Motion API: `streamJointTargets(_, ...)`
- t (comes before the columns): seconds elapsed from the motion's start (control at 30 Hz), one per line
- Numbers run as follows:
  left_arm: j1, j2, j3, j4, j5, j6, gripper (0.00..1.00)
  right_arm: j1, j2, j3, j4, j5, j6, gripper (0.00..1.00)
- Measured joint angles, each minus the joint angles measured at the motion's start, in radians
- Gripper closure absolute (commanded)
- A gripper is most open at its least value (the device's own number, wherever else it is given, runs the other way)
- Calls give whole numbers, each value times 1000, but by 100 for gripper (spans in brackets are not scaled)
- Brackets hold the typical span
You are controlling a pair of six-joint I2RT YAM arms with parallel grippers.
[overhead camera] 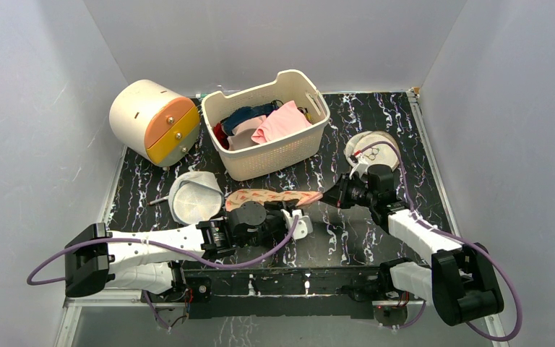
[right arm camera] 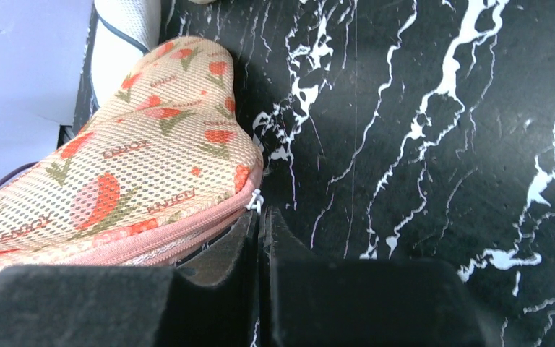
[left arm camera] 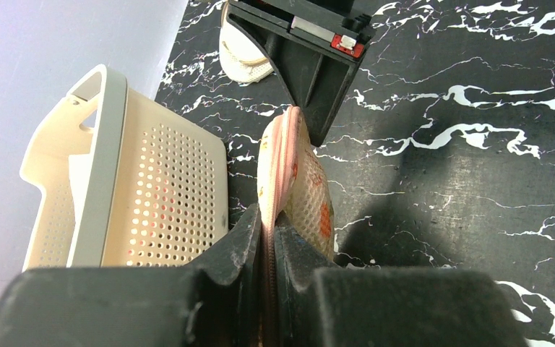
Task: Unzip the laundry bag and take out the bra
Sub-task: Unzip the laundry bag at the center of the board, then place the laundry bag at the center of the board.
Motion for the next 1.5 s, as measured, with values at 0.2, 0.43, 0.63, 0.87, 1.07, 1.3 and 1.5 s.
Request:
streamJointTargets(0.2, 1, 0, 0, 8, 3, -20, 100, -2, 16, -80, 189, -20, 43, 100)
streamJointTargets(0.43, 1, -19, -6, -6, 49, -38, 100, -2, -11, -152, 269, -16, 45, 100)
streamJointTargets(0.63, 2, -76, -8, -11, 89, -52, 100, -2, -16, -162, 342, -42, 43, 100)
streamJointTargets(0.87, 2, -79, -11, -10, 107, -63, 100, -2, 16, -184, 429, -69, 69, 99)
streamJointTargets(1.07, 2, -64, -11, 1, 91, -68, 100, -1, 5, -162, 354, -39, 67, 79)
streamJointTargets(1.3, 0, 90, 1, 61, 6, -69, 100, -10, -101, -11, -38, 261, 69, 58)
streamJointTargets(1.5, 0, 131, 5, 71, 2, -114, 100, -10, -281, 47, -305, 447, 91, 44)
